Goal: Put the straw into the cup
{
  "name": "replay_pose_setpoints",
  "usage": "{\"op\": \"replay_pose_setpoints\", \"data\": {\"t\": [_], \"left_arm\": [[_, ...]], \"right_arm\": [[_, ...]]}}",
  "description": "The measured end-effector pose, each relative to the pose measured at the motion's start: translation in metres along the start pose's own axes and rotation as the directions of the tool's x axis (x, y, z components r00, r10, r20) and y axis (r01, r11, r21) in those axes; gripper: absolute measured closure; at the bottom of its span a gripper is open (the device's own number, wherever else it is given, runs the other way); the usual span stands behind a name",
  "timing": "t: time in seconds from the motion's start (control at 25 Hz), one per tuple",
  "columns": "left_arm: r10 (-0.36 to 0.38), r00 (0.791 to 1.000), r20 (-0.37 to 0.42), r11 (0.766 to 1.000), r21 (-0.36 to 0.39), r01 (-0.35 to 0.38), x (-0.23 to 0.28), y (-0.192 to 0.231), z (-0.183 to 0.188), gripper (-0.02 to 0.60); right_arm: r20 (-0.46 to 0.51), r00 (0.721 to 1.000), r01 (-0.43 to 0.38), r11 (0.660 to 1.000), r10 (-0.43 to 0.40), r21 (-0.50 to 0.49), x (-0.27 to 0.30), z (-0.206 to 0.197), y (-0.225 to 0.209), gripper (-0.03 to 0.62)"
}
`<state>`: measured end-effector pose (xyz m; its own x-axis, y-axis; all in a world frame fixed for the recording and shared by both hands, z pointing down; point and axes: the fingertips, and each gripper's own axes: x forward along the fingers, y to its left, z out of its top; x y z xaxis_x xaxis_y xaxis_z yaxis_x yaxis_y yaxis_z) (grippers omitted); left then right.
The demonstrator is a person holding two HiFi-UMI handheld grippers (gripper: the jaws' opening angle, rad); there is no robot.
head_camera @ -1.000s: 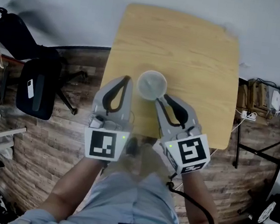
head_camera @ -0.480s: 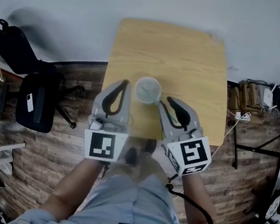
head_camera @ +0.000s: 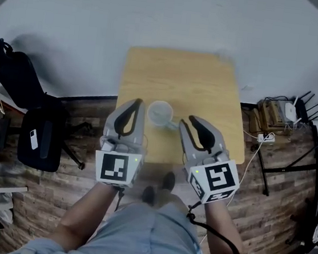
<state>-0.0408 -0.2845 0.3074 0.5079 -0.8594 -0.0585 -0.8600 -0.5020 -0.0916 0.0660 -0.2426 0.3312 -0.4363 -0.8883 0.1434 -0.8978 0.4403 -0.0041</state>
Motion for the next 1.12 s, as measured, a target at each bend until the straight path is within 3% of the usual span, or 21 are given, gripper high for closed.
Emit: {"op": "replay_pose_setpoints", "data": {"t": [0.12,0.36,0.44,1.12], "left_arm": [[-0.023,0.999,0.022,1.000,0.000,0.023,-0.006,-0.007,0.015,0.563],[-0.038,0.996,0.086,0.999,0.018,0.036,-0.015,-0.005,0.051,0.563],[-0.043,0.995,0.096,0.999,0.031,0.040,-0.018,-0.006,0.056,0.563],[-0.045,0.991,0.126,0.998,0.037,0.041,-0.028,-0.010,0.071,0.563]], "right_arm": [[0.043,0.999,0.024,1.000,-0.023,-0.005,-0.009,0.019,0.003,0.503],[0.157,0.986,0.072,0.997,-0.065,-0.036,-0.018,0.061,0.015,0.588],[0.176,0.982,0.074,0.996,-0.066,-0.044,-0.019,0.069,0.018,0.588],[0.222,0.971,0.109,0.990,-0.088,-0.086,-0.024,0.092,0.023,0.589]]}}
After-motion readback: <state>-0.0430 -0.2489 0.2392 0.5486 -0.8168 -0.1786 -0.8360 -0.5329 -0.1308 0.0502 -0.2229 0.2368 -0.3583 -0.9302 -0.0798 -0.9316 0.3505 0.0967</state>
